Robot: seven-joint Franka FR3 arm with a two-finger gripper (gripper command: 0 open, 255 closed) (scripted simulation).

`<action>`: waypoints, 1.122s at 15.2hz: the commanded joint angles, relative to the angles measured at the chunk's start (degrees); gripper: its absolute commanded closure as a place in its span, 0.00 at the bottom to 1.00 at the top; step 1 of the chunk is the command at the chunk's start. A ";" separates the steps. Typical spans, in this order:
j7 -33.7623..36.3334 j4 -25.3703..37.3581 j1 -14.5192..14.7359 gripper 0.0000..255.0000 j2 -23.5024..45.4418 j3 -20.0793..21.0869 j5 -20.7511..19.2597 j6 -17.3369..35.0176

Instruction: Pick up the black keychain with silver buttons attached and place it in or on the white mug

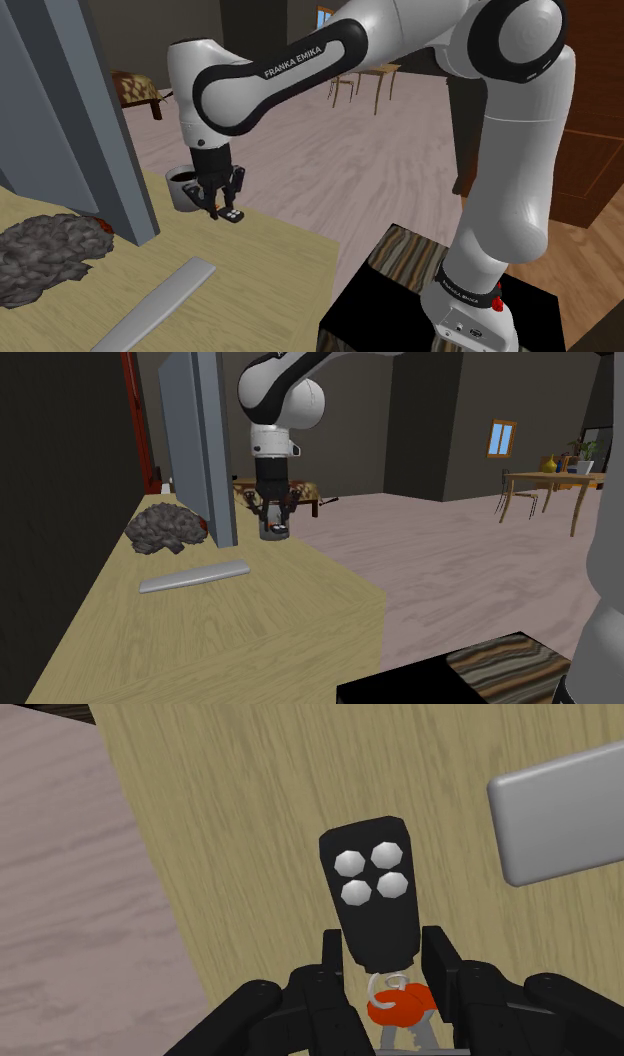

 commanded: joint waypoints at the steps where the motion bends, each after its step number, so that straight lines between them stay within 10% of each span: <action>1: -0.21 1.11 -0.07 1.00 -0.46 0.04 0.25 -1.55; 17: -1.23 12.37 -0.26 1.00 -0.71 0.01 0.59 -13.02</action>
